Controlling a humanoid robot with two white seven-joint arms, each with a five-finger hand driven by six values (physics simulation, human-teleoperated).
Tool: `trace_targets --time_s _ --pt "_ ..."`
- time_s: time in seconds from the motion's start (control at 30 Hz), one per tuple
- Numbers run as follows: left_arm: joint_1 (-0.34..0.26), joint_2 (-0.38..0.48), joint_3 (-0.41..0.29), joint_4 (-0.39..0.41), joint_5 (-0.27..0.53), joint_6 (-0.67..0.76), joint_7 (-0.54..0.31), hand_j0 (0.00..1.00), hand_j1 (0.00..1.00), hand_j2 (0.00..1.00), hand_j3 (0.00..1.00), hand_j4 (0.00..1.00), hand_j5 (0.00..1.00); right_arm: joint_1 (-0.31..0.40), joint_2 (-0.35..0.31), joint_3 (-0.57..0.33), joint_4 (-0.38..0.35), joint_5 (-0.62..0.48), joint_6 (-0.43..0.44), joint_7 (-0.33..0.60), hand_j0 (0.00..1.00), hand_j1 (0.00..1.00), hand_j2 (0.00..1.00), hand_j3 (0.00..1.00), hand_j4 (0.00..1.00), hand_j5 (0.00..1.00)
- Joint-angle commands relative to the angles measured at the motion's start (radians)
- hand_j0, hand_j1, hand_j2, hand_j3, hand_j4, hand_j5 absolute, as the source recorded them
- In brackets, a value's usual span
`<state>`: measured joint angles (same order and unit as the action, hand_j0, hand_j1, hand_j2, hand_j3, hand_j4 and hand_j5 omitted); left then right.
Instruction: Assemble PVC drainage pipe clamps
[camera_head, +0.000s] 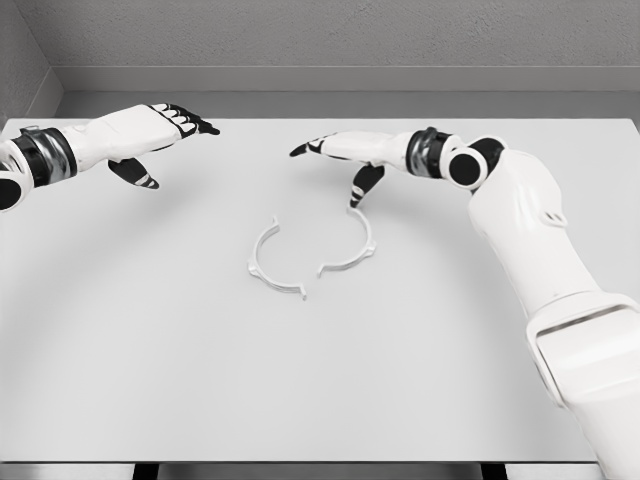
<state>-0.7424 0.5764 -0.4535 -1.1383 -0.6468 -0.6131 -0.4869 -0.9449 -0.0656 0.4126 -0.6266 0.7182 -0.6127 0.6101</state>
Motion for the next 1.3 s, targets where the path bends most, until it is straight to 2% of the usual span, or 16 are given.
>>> trace_targets --time_s 0.0,0.27,0.43,0.47,0.6,1.27 --pt "0.0 0.0 0.001 0.0 0.006 0.002 0.001 1.0 1.0 1.0 1.0 1.0 1.0 0.0 0.004 0.005 -0.012 -0.008 0.002 0.001 1.0 1.0 1.0 1.0 1.0 1.0" --pt "0.0 -0.001 0.001 0.0 0.004 0.002 0.001 1.0 1.0 1.0 1.0 1.0 1.0 0.002 0.001 0.014 -0.05 -0.017 0.002 0.001 1.0 1.0 1.0 1.0 1.0 1.0" --pt "0.0 -0.001 0.001 0.0 0.006 0.002 0.001 1.0 1.0 1.0 1.0 1.0 1.0 0.006 -0.051 -0.026 -0.031 -0.037 0.002 0.001 1.0 1.0 1.0 1.0 1.0 1.0" --pt "0.0 -0.001 0.001 0.0 0.006 0.002 0.001 1.0 1.0 1.0 1.0 1.0 1.0 0.005 -0.051 -0.026 -0.004 -0.029 0.002 0.001 1.0 1.0 1.0 1.0 1.0 1.0" --pt "0.0 0.0 0.001 0.0 0.006 0.002 0.001 1.0 1.0 1.0 1.0 1.0 1.0 0.003 -0.043 -0.025 0.03 0.01 0.002 0.001 1.0 1.0 1.0 1.0 1.0 1.0" --pt "-0.002 0.002 0.001 0.006 0.006 0.002 0.002 1.0 1.0 1.0 1.0 1.0 1.0 -0.002 0.003 -0.002 0.024 0.02 0.002 0.001 1.0 1.0 1.0 1.0 1.0 1.0"
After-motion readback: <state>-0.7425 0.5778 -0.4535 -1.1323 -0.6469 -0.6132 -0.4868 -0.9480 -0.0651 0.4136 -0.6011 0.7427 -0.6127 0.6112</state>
